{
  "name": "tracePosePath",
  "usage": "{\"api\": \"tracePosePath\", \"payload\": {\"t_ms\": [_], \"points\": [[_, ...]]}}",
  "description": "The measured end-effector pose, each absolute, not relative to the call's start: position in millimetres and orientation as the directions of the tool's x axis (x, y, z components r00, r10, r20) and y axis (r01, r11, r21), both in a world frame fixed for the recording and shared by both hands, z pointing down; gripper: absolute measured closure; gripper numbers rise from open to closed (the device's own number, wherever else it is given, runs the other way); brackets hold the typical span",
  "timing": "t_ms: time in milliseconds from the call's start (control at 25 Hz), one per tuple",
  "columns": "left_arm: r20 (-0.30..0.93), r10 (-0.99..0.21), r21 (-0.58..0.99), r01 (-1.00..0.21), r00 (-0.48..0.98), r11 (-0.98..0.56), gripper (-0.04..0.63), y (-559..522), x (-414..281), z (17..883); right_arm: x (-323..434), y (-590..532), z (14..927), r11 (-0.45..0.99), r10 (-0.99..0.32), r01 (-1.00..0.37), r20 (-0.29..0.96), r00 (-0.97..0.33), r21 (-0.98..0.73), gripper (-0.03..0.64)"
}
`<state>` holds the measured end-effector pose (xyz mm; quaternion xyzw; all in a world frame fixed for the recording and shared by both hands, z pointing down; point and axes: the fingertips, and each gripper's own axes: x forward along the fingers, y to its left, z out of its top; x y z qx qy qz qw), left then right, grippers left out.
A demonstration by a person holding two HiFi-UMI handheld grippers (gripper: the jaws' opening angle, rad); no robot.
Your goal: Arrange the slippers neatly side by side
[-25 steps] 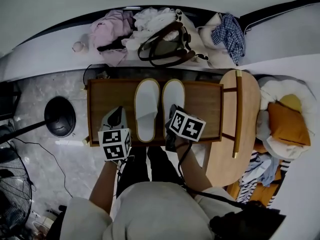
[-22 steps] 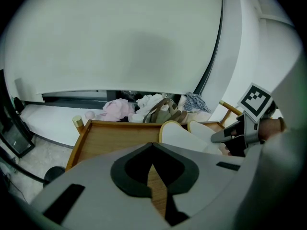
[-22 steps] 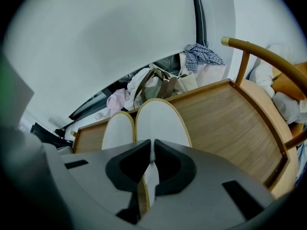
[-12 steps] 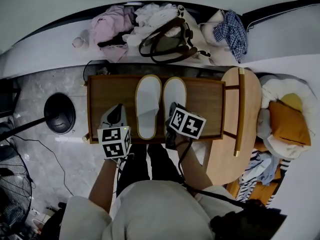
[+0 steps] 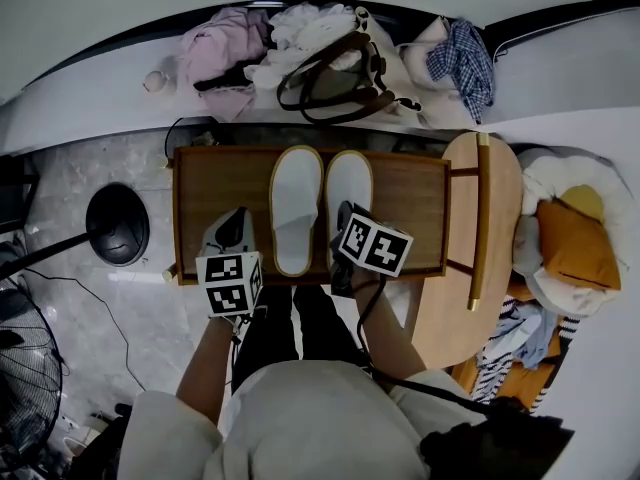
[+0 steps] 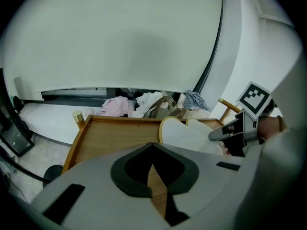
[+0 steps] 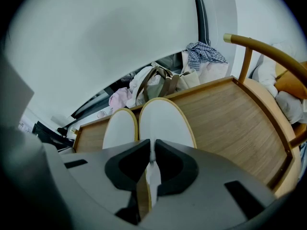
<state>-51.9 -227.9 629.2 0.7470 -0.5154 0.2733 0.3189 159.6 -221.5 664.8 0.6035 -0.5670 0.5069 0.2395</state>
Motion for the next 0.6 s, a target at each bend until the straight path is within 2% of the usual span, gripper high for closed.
{"api": "tracePosePath", "payload": {"t_ms": [600], "points": [[0.712,-0.643,0.182,-0.958,0.282,-0.219,0.583,-224.1,-55.6,612.3,159.1,-224.2,642.8,-0.127,-0.486,-0.950,0.853,-0.193,-0.287,0.512]]}}
